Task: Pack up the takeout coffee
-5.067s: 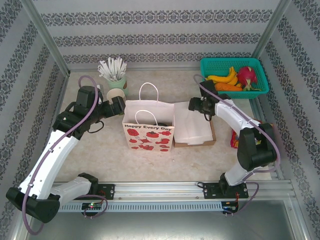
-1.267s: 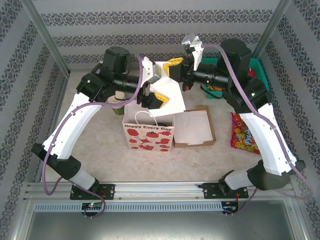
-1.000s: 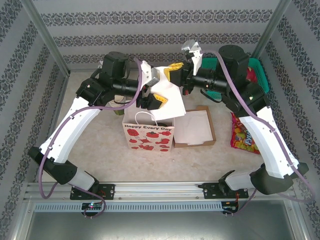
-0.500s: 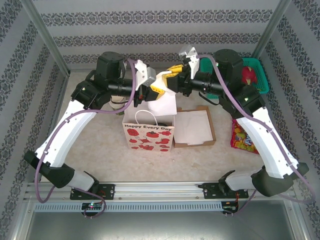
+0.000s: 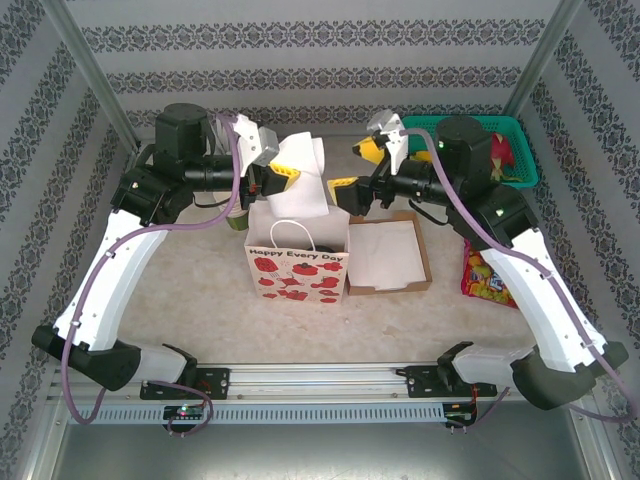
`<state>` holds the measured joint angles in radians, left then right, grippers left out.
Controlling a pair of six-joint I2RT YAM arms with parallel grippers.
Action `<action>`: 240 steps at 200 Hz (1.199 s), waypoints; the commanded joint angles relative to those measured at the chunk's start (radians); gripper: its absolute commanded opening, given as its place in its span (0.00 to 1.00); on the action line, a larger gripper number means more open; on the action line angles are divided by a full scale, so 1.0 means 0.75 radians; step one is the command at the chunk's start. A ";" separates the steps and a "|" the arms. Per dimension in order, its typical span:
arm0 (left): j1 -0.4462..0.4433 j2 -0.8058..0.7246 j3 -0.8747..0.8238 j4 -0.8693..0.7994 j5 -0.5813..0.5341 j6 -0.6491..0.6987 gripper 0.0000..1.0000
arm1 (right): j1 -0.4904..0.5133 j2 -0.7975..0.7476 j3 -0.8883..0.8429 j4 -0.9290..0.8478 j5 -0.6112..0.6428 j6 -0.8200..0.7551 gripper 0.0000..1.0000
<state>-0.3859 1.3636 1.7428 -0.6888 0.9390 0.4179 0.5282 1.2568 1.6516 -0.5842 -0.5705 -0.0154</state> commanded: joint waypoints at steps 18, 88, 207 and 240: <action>0.007 -0.030 -0.014 -0.043 0.183 0.105 0.00 | 0.019 0.172 0.112 0.044 -0.273 -0.018 0.98; 0.018 -0.018 -0.017 -0.056 0.157 0.118 0.00 | 0.046 0.264 0.231 0.056 -0.480 -0.040 0.49; 0.151 -0.122 -0.296 0.072 0.186 0.013 0.36 | 0.097 0.291 0.288 0.119 -0.366 0.049 0.00; 0.161 -0.150 -0.372 0.067 0.177 -0.009 0.23 | 0.137 0.318 0.269 0.160 -0.312 0.042 0.00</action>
<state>-0.2707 1.2858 1.4933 -0.6781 1.0462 0.4339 0.6003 1.4731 1.8378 -0.5194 -0.8433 0.0162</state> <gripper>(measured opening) 0.311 0.060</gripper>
